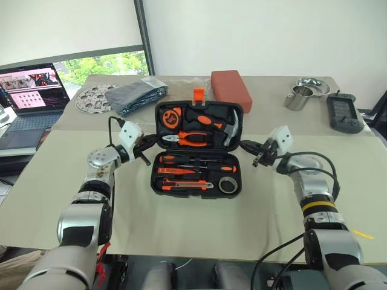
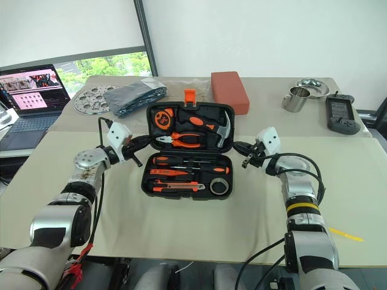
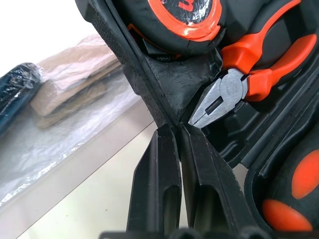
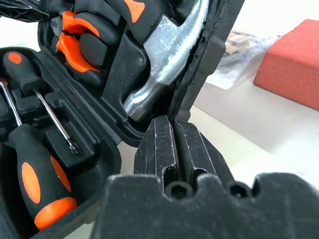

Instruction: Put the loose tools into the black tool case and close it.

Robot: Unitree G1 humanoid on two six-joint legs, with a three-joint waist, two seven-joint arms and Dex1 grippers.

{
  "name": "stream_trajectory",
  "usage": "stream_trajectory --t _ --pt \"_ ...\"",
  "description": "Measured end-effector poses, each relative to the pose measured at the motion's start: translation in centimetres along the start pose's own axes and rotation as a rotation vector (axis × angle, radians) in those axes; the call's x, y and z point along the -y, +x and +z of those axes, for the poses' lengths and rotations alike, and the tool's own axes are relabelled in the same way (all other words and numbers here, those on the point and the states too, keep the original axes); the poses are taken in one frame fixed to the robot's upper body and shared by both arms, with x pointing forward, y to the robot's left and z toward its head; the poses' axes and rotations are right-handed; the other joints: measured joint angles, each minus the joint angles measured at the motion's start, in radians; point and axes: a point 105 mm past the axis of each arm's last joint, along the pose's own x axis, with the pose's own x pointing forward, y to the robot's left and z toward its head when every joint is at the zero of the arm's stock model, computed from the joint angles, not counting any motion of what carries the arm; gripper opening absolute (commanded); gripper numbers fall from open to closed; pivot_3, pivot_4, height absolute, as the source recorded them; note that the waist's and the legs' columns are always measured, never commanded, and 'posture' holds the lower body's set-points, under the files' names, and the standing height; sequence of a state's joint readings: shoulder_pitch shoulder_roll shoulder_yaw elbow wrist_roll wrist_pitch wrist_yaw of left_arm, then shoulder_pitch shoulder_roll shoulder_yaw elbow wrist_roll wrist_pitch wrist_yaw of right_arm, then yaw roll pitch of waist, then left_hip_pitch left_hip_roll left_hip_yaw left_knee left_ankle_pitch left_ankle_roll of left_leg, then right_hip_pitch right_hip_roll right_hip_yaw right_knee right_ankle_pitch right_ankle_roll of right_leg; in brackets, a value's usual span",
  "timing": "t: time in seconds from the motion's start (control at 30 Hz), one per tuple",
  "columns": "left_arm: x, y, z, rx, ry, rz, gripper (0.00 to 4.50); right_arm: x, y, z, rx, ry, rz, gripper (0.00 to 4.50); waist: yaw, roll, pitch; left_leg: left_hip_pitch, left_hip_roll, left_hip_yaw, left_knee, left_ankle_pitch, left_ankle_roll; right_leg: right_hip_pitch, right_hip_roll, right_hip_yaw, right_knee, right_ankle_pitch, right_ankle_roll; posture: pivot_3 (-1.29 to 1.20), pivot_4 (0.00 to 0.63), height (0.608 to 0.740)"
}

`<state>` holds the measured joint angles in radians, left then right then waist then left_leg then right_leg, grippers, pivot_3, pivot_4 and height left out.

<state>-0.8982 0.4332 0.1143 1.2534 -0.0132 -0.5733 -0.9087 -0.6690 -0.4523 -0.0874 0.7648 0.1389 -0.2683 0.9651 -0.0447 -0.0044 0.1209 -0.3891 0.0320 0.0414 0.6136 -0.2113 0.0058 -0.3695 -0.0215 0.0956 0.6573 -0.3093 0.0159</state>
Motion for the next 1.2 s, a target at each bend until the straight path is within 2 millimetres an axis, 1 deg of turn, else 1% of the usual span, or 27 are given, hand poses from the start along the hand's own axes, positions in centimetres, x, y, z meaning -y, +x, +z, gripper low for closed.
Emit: stream_trajectory --t 0.07,0.1,0.13,0.17,0.2,0.23,0.3,0.33,0.37,0.4,0.43,0.5,0.53,0.6,0.63,0.67,0.7,0.73,0.77,0.83,0.87,0.97,1.03,1.1,1.13,1.2 --pt "0.1 -0.2 0.0 0.013 0.022 0.002 0.02 -0.3 -0.4 0.1 0.002 -0.106 0.011 0.00 0.000 0.000 0.000 0.000 0.000 0.000 0.000 0.000 0.000 0.000 0.000 0.000 0.000 0.000 0.000 0.00 0.150 0.740" --pt "0.2 -0.4 0.1 0.023 0.055 -0.002 0.02 -0.6 -0.6 0.2 -0.003 -0.205 0.026 0.00 0.000 0.000 0.000 0.000 0.000 0.000 0.000 0.000 0.000 0.000 0.000 0.000 0.000 0.000 0.000 0.00 0.150 0.740" --pt "0.6 -0.9 0.2 0.040 0.127 -0.018 0.02 -1.0 -1.2 0.3 -0.006 -0.339 0.044 0.00 0.000 0.000 0.000 0.001 0.000 0.000 -0.002 0.000 0.000 0.000 0.000 0.001 -0.001 0.000 0.000 0.00 0.150 0.740" --pt "1.0 -1.9 0.2 0.056 0.228 -0.036 0.02 -1.7 -1.8 0.4 0.007 -0.487 0.069 0.00 -0.001 0.000 -0.001 0.002 0.000 0.001 -0.003 0.000 0.000 0.001 -0.001 0.001 -0.001 0.000 0.000 0.00 0.150 0.740" --pt "1.2 -2.3 0.2 0.061 0.275 -0.047 0.02 -2.0 -2.2 0.5 0.012 -0.547 0.082 0.00 0.000 0.000 -0.001 0.003 0.000 0.002 -0.004 0.000 0.000 0.001 -0.001 0.001 -0.001 0.000 0.000 0.00 0.150 0.740" --pt "1.9 -3.5 0.1 0.066 0.411 -0.085 0.02 -2.7 -2.8 0.4 0.019 -0.688 0.120 0.00 0.000 0.000 -0.001 0.004 0.001 0.002 -0.005 0.000 0.000 0.002 -0.002 0.001 -0.001 0.000 0.000 0.00 0.150 0.740" --pt "3.2 -5.7 -0.1 0.073 0.669 -0.185 0.00 -3.8 -4.1 0.1 0.025 -0.889 0.185 0.71 0.000 0.000 -0.001 0.006 0.001 0.005 -0.006 -0.001 0.001 0.002 -0.004 0.003 -0.003 0.000 0.000 0.00 0.150 0.740" --pt "3.8 -6.7 -0.2 0.078 0.760 -0.231 0.00 -4.1 -4.7 -0.5 0.010 -0.952 0.221 0.89 0.001 -0.001 -0.001 0.006 0.001 0.006 -0.006 -0.001 0.002 0.003 -0.006 0.003 -0.003 0.000 0.000 0.00 0.150 0.740" --pt "4.2 -7.5 -0.4 0.082 0.831 -0.266 0.00 -4.1 -5.4 -1.2 -0.016 -0.991 0.239 1.23 0.001 -0.002 -0.002 0.006 0.001 0.007 -0.006 -0.002 0.003 0.003 -0.007 0.004 -0.004 0.000 0.000 0.00 0.150 0.740" --pt "4.4 -8.0 -0.5 0.072 0.912 -0.293 0.00 -4.1 -5.9 -1.7 -0.032 -1.027 0.244 1.69 0.001 -0.004 -0.001 0.007 0.002 0.009 -0.006 -0.002 0.003 0.003 -0.010 0.004 -0.010 0.000 0.000 0.00 0.150 0.740" --pt "4.2 -8.4 -0.6 0.059 0.978 -0.310 0.00 -4.1 -6.3 -2.3 -0.045 -1.039 0.244 1.97 0.000 -0.006 -0.001 0.010 0.002 0.010 -0.006 -0.002 0.003 0.005 -0.017 0.003 -0.010 0.000 0.000 0.00 0.150 0.740" --pt "3.7 -8.9 -1.4 0.005 1.058 -0.324 0.00 -3.8 -7.5 -3.7 -0.100 -1.034 0.236 2.57 -0.003 -0.009 0.000 0.024 0.001 0.015 -0.008 -0.002 0.003 0.020 -0.021 0.002 -0.012 0.000 0.000 0.00 0.150 0.740" --pt "3.1 -9.4 -1.9 -0.027 1.048 -0.296 0.00 -3.3 -8.6 -4.4 -0.141 -1.006 0.215 2.57 -0.007 -0.011 0.001 0.030 0.001 0.020 -0.009 -0.002 0.003 0.024 -0.023 0.002 -0.014 -0.001 0.001 0.00 0.150 0.740" --pt "2.1 -10.1 -2.6 -0.087 0.998 -0.252 0.00 -2.2 -9.9 -4.9 -0.196 -0.967 0.181 2.57 -0.026 -0.016 0.004 0.042 0.002 0.024 -0.009 -0.002 0.003 0.036 -0.022 0.001 -0.016 -0.002 0.001 0.00 0.150 0.740" --pt "1.5 -10.4 -2.7 -0.113 0.963 -0.230 0.00 -1.7 -10.7 -5.3 -0.229 -0.938 0.163 2.57 -0.034 -0.022 0.007 0.050 0.003 0.027 -0.010 -0.002 0.003 0.041 -0.023 0.001 -0.016 -0.003 0.001 0.00 0.150 0.740" --pt "1.3 -10.5 -2.8 -0.122 0.952 -0.223 0.00 -1.5 -10.9 -5.4 -0.240 -0.921 0.153 2.57 -0.038 -0.025 0.009 0.052 0.003 0.027 -0.011 -0.002 0.003 0.043 -0.023 0.001 -0.016 -0.003 0.002 0.00 0.150 0.740" --pt "1.0 -10.9 -2.8 -0.131 0.919 -0.205 0.00 -1.1 -11.4 -5.6 -0.261 -0.875 0.126 2.57 -0.053 -0.030 0.012 0.054 0.007 0.027 -0.011 -0.002 0.003 0.045 -0.023 0.001 -0.018 -0.003 0.002 0.00 0.150 0.740" --pt "0.9 -11.0 -2.8 -0.132 0.912 -0.201 0.00 -1.0 -11.5 -5.7 -0.263 -0.867 0.122 2.57 -0.055 -0.031 0.012 0.053 0.007 0.028 -0.011 -0.002 0.003 0.045 -0.023 0.001 -0.018 -0.003 0.001 0.00 0.150 0.740" --pt "1.0 -11.1 -2.6 -0.123 0.909 -0.209 0.00 -0.8 -11.9 -5.8 -0.276 -0.817 0.106 2.57 -0.058 -0.032 0.012 0.053 0.008 0.028 -0.011 -0.002 0.003 0.045 -0.023 0.001 -0.018 -0.002 0.000 0.00 0.150 0.740" --pt "1.1 -11.4 -2.1 -0.106 0.946 -0.238 0.00 -0.6 -12.1 -5.9 -0.276 -0.733 0.072 2.57 -0.060 -0.033 0.013 0.052 0.009 0.028 -0.011 -0.002 0.003 0.046 -0.022 0.001 -0.019 -0.001 -0.001 0.00 0.150 0.740" --pt "1.2 -11.6 -1.8 -0.093 0.991 -0.270 0.00 -0.8 -12.0 -5.9 -0.266 -0.697 0.075 2.57 -0.058 -0.033 0.014 0.051 0.010 0.028 -0.012 -0.003 0.003 0.046 -0.022 0.001 -0.022 -0.001 -0.001 0.00 0.150 0.740" --pt "1.7 -11.5 -0.7 -0.031 1.119 -0.316 0.00 -1.3 -11.0 -5.1 -0.214 -0.672 0.097 2.57 -0.049 -0.032 0.013 0.049 0.010 0.028 -0.015 -0.004 0.004 0.046 -0.024 -0.001 -0.027 -0.001 -0.001 0.00 0.150 0.740" --pt "2.5 -11.0 -0.3 0.038 1.208 -0.343 0.00 -1.6 -10.2 -4.5 -0.178 -0.663 0.100 2.57 -0.034 -0.031 0.013 0.047 0.010 0.028 -0.015 -0.005 0.004 0.045 -0.027 -0.002 -0.028 -0.001 0.000 0.00 0.150 0.740" --pt "3.0 -10.9 -0.5 0.066 1.240 -0.355 0.71 -1.6 -9.9 -4.4 -0.170 -0.660 0.101 2.66 -0.021 -0.031 0.013 0.045 0.010 0.029 -0.015 -0.006 0.004 0.042 -0.028 -0.003 -0.029 -0.001 0.000 0.00 0.150 0.740" --pt "3.3 -11.0 -0.8 0.084 1.280 -0.368 0.87 -1.6 -9.8 -4.3 -0.166 -0.662 0.104 2.66 -0.014 -0.031 0.013 0.041 0.012 0.032 -0.015 -0.006 0.004 0.038 -0.031 -0.006 -0.028 -0.001 0.000 0.00 0.150 0.740" --pt "3.5 -11.4 -1.2 0.117 1.351 -0.373 1.56 -1.6 -9.8 -4.4 -0.172 -0.658 0.104 2.66 -0.001 -0.029 0.012 0.038 0.018 0.045 -0.016 -0.006 0.004 0.033 -0.033 -0.009 -0.026 -0.001 0.000 0.00 0.150 0.740"
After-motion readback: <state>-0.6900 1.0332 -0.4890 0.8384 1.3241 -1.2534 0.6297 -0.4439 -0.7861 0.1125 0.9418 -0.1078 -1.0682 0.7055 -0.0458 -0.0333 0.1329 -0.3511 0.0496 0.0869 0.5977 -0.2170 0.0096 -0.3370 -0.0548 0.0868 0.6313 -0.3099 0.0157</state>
